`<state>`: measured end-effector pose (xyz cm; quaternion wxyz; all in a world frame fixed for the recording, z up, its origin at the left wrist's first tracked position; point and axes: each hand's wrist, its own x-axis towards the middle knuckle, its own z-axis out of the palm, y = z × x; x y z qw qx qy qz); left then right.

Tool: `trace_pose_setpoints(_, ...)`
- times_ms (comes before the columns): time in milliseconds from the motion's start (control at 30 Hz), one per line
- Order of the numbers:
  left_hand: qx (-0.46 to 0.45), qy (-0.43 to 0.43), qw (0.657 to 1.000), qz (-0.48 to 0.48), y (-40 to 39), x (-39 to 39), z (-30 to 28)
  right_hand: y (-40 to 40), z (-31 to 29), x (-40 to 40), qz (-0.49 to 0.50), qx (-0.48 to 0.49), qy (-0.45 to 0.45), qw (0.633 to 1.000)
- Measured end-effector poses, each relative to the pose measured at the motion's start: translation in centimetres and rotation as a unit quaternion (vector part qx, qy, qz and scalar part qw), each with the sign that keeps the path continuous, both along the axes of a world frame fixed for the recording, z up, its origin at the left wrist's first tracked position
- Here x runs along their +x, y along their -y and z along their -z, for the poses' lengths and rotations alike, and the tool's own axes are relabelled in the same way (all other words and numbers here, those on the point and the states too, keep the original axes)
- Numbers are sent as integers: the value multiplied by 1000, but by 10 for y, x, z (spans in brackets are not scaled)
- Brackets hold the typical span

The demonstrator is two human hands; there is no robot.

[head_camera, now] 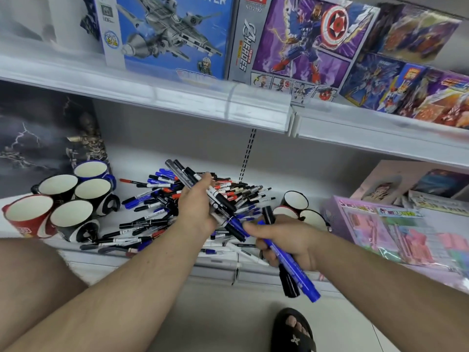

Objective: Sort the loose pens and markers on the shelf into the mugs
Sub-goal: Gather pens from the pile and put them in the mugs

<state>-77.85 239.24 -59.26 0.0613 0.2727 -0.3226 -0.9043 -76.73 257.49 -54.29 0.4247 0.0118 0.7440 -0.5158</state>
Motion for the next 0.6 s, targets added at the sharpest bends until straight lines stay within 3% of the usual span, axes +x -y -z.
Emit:
trace_pose_setpoints(133,0,-16,1000,3,-14,0,2,8,15,8,77,-22,54,995)
trace_pose_setpoints(300,-24,-16,999,41,-24,1,1,10,30,13,151,-38,58,986)
trace_pose_setpoints(600,-57,-39,993,93,-36,10,-8,-2,28,18,186,-53,94,977)
